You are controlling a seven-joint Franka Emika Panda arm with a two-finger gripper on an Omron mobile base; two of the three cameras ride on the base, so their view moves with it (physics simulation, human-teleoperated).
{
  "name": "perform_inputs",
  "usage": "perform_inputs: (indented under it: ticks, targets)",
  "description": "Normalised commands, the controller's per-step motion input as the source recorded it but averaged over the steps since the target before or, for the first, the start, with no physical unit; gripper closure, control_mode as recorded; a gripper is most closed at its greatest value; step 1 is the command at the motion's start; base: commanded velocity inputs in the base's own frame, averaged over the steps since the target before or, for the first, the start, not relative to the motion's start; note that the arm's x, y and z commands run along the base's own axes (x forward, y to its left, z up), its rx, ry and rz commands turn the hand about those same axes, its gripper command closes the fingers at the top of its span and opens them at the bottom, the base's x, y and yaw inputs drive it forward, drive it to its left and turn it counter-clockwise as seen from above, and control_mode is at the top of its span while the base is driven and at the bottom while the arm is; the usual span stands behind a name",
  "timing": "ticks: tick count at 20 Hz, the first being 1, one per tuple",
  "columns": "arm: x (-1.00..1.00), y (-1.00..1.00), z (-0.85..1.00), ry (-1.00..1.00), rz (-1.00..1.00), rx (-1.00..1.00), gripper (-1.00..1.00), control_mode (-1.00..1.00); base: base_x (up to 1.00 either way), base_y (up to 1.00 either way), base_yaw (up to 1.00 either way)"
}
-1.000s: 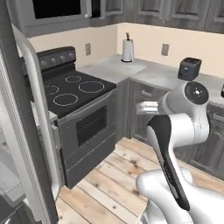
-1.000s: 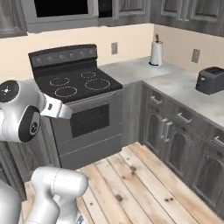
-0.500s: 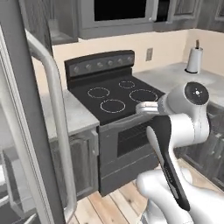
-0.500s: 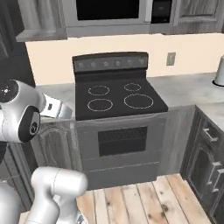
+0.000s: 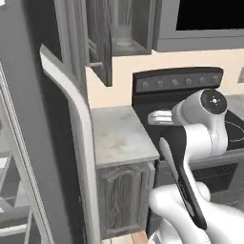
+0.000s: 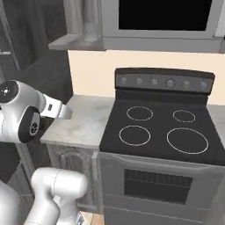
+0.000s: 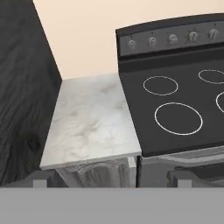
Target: There is a bowl on the dining counter. Grab a lemon wedge from the fridge and place it in the bowl. Then get the liquor bottle and glass cup from the cabinet and place them next to the bowl.
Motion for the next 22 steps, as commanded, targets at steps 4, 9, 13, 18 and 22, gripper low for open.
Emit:
perform_inputs:
  ticks: [4,9,13,18,22]
  targets:
    - [0.00,0.00,0.00,0.00,0.00,0.00,-1.00,1.00,0.77,-0.39,0.49]
    - [0.00,0.00,0.00,0.00,0.00,0.00,-1.00,1.00,0.67,-0.51,0.36]
    - [0.00,0.00,0.00,0.00,0.00,0.00,-1.00,1.00,0.63,-0.44,0.24]
    - [0.00,0.00,0.00,0.00,0.00,0.00,-1.00,1.00,0.73,-0.27,0.07]
    - [0.00,0.00,0.00,0.00,0.00,0.00,-1.00,1.00,0.69,-0.09,-0.11]
